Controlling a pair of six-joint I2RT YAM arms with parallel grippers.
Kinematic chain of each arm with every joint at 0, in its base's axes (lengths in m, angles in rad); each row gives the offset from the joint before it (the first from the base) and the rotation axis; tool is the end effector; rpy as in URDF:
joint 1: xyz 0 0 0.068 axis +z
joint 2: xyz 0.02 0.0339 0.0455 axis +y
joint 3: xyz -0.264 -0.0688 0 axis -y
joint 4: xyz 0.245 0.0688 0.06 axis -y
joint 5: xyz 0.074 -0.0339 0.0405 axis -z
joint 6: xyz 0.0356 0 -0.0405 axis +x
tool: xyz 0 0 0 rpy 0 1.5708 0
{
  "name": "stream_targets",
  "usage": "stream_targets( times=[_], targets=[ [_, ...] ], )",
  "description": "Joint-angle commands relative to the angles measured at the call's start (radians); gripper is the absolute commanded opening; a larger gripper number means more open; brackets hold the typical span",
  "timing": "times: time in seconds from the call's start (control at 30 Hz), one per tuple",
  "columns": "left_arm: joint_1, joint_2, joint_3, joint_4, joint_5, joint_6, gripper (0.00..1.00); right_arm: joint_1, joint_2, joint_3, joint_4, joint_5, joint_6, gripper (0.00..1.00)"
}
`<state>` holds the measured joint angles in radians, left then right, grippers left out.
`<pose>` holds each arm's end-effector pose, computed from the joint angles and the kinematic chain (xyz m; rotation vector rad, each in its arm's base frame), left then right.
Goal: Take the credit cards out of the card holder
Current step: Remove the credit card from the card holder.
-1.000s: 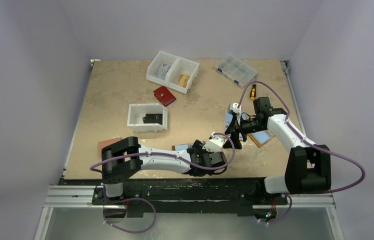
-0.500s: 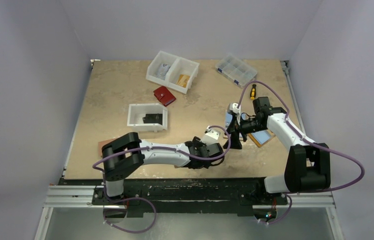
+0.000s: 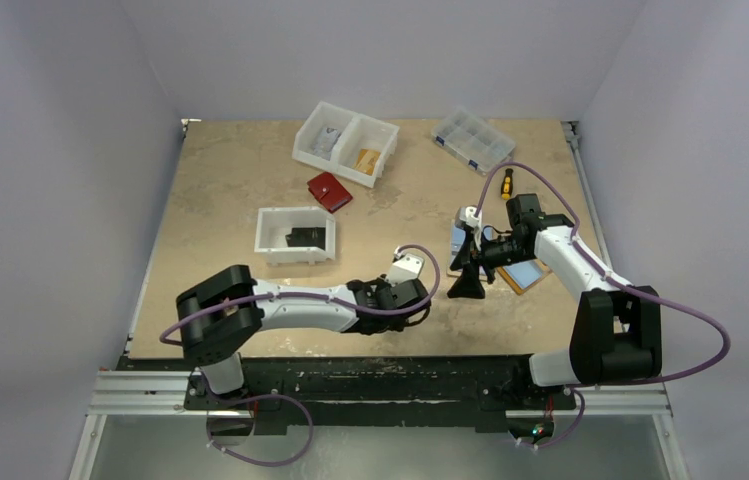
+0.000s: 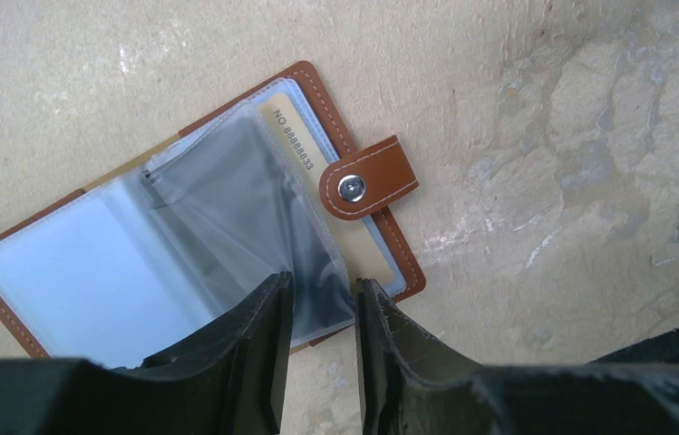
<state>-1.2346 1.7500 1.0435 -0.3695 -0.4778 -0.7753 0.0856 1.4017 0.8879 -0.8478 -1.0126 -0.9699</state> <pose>0.1284 -0.3179 0.1669 0.4151 2.4441 -0.2045 0.2343 0.0504 0.2147 -1.2859 1.9377 1.0593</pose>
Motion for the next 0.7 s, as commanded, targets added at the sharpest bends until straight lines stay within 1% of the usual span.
stream_targets(
  times=[0.0,0.1,0.2,0.3,0.43,0.57,0.6,0.67],
  targets=[
    [0.022,-0.111,-0.058,0.077,0.058,-0.028,0.19,-0.002,0.001,0.031,-0.010,-0.006,-0.021,0.85],
    [0.047,-0.174,-0.117,0.134,0.097,-0.055,0.13,-0.003,-0.001,0.031,-0.011,-0.007,-0.021,0.85],
    [0.076,-0.245,-0.192,0.202,0.131,-0.097,0.10,-0.001,-0.006,0.025,-0.012,-0.018,-0.022,0.85],
    [0.101,-0.328,-0.290,0.296,0.168,-0.149,0.09,0.000,-0.008,0.021,-0.020,-0.049,-0.032,0.84],
    [0.125,-0.438,-0.429,0.416,0.184,-0.235,0.09,0.041,0.016,0.046,-0.054,-0.082,-0.060,0.80],
    [0.142,-0.527,-0.499,0.409,0.155,-0.282,0.07,0.122,0.060,0.089,-0.058,-0.076,-0.041,0.68],
    [0.144,-0.550,-0.509,0.379,0.138,-0.297,0.07,0.146,0.071,0.101,-0.056,-0.071,-0.030,0.66],
    [0.151,-0.592,-0.525,0.311,0.104,-0.332,0.07,0.191,0.088,0.129,-0.050,-0.049,-0.005,0.64]
  ],
)
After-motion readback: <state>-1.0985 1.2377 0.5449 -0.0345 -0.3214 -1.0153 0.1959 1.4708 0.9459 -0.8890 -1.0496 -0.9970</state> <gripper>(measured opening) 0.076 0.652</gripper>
